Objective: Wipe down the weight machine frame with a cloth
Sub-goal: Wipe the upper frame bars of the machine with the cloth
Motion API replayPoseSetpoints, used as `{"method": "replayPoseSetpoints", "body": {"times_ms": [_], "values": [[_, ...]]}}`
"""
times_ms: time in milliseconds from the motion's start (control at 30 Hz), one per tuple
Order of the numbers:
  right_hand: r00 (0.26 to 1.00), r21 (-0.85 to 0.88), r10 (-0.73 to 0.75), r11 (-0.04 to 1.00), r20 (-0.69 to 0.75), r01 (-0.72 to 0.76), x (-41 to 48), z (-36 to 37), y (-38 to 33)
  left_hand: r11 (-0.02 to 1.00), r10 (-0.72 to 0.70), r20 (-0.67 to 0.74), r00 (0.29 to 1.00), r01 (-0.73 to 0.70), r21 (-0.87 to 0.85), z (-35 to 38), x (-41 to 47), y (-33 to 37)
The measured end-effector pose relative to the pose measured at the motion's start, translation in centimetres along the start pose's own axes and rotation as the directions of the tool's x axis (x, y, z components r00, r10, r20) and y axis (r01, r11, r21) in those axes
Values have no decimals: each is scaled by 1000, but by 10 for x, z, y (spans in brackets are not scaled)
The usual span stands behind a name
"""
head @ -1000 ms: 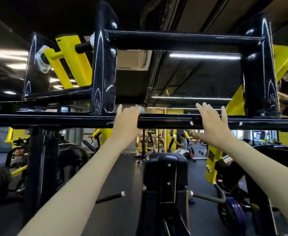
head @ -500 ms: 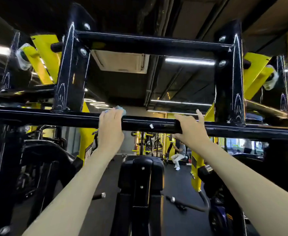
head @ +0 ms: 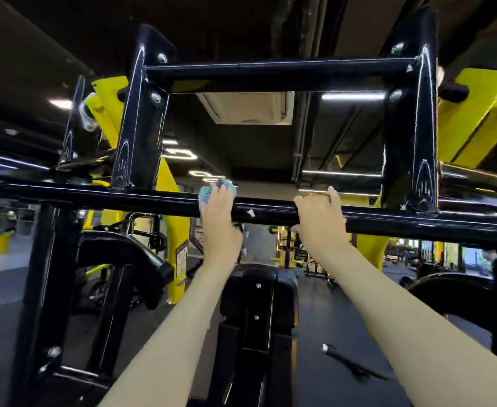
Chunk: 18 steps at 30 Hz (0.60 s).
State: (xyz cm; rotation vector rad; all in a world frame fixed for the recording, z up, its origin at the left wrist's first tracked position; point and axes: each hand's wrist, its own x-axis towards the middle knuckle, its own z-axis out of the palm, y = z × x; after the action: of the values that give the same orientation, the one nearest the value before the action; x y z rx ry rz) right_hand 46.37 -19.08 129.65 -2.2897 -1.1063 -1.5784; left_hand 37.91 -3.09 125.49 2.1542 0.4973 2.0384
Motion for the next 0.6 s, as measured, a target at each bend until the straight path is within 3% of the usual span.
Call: {"method": "replayPoseSetpoints", "body": {"times_ms": [33, 100, 167, 233, 300, 367, 433, 500, 600], "values": [[1000, 13, 9, 1000, -15, -9, 0, 1, -1, 1000, 14, -25, 1000, -14, 13, 10, -9, 20], [999, 22, 31, 999, -30, -31, 0, 4, -2, 977, 211, -1, 977, -211, 8, 26, -31, 54], [997, 26, 52, 998, -52, -50, -1, 7, -4, 893, 444, 85, 892, -448, 38, 25, -36, 49], [996, 39, 53, 998, -67, -50, -2, 8, -4, 815, 563, 116, 818, -573, 85, 11, -20, 18], [998, 64, 54, 997, -43, -51, -4, 8, -4, 865, 480, 57, 875, -483, 138, 1, -10, -6], [997, 82, 58, 995, -41, -54, -5, 7, -5, 939, 290, -59, 955, -273, 210, 5, -17, -4], [996, 86, 72, 994, -57, -67, -4, 8, -5, 960, 184, -155, 971, -143, 242, 24, -33, 23], [996, 86, 79, 994, -51, -74, -4, 8, -4, 936, 300, -125, 946, -267, 229, 39, -49, 53], [994, 78, 86, 994, -64, -81, -3, 9, -4, 815, 543, -13, 840, -524, 247, 37, -49, 46]]}}
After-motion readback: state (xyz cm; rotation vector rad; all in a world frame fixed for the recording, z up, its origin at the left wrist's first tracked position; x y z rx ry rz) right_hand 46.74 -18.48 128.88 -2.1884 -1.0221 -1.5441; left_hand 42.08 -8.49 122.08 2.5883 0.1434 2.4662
